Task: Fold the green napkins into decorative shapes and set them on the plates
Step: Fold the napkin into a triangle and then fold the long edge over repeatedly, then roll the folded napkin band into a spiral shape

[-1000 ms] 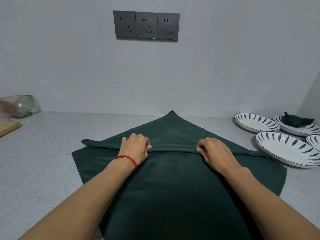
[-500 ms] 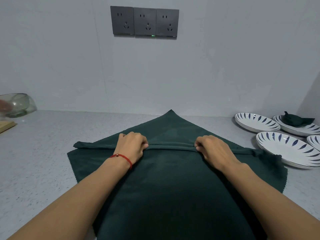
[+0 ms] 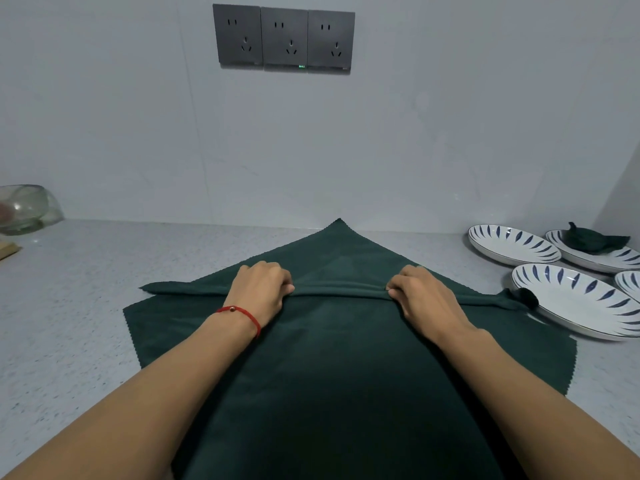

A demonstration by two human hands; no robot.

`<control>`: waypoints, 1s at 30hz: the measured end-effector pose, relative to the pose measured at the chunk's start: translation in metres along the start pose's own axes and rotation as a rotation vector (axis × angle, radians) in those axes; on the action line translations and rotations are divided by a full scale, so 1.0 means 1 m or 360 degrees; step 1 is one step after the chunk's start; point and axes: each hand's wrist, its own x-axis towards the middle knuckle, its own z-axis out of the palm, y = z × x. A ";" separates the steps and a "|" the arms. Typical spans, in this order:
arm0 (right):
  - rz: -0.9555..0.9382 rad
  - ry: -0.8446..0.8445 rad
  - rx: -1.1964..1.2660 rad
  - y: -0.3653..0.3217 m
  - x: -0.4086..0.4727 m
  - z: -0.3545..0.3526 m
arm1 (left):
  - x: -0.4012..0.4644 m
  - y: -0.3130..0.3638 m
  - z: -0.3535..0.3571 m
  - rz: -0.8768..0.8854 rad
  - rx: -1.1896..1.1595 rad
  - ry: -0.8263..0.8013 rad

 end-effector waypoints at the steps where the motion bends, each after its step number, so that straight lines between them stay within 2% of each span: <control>1: -0.0007 0.0041 0.0002 0.001 0.000 0.001 | 0.000 0.000 0.001 -0.0015 -0.0042 0.0030; 6: -0.0054 0.0089 -0.0053 0.009 -0.008 0.000 | -0.007 -0.007 0.007 -0.0046 -0.0308 0.0092; 9: -0.0110 -0.0035 -0.0056 0.018 -0.012 -0.006 | -0.014 -0.017 0.009 0.0019 -0.0344 0.0044; 12: -0.0188 -0.0173 -0.0261 0.024 -0.013 -0.011 | -0.011 -0.024 0.003 0.0019 -0.0423 -0.0005; 15: -0.0182 -0.0242 -0.0516 0.018 0.008 -0.011 | -0.007 -0.017 -0.012 0.0126 -0.0166 -0.0158; 19: -0.0166 -0.0280 -0.0611 0.006 0.054 -0.003 | -0.036 0.018 -0.036 0.0222 0.0068 -0.0446; 22: -0.0143 -0.0262 -0.0546 -0.008 0.078 0.008 | -0.063 0.066 -0.046 0.0126 -0.0023 -0.0578; 25: -0.0037 -0.0243 -0.0435 -0.017 0.078 0.009 | -0.068 0.106 -0.052 -0.0033 -0.0163 -0.0636; 30: -0.0141 -0.0123 -0.0296 -0.014 0.018 -0.008 | -0.078 0.146 -0.048 0.0064 -0.0078 -0.0597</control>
